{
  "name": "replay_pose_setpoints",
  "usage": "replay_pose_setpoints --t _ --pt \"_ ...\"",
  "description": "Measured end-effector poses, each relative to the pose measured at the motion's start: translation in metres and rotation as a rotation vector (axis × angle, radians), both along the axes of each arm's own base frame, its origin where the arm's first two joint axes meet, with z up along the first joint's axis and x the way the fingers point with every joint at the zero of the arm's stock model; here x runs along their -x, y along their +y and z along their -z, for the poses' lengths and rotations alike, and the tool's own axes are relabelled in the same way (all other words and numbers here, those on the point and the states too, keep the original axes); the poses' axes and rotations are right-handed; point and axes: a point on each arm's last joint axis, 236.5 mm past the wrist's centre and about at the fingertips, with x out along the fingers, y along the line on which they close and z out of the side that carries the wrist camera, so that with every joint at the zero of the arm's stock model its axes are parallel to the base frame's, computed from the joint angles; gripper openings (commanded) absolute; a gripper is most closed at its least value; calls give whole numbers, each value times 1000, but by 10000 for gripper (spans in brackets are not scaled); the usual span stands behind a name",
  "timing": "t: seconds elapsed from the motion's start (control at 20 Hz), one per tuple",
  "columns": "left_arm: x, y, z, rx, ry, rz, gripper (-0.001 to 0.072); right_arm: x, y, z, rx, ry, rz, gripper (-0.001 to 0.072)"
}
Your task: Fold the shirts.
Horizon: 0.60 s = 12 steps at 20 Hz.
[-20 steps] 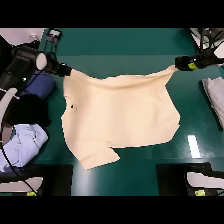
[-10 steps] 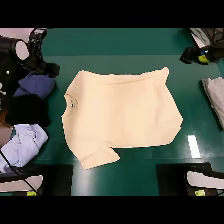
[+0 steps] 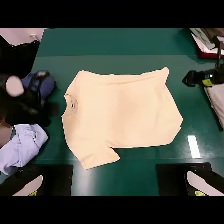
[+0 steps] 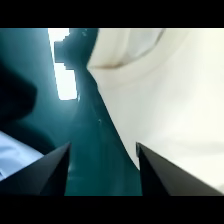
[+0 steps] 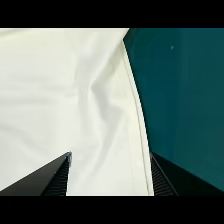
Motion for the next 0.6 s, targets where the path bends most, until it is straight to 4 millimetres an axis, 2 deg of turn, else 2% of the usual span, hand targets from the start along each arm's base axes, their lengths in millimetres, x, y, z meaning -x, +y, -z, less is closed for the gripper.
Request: replay_pose_setpoints --t 0.1,0.25,0.4,0.6 --pt "38 -4 18 39 53 -41 503 12 1 4 2 -8 0 560" --pt "74 -20 44 124 126 -97 503 22 2 4 4 -20 0 560" --pt "93 -39 63 216 174 -145 502 26 5 3 -6 -32 -2 560" --pt "112 -47 82 257 224 -183 502 27 10 1 -27 -40 -11 560"
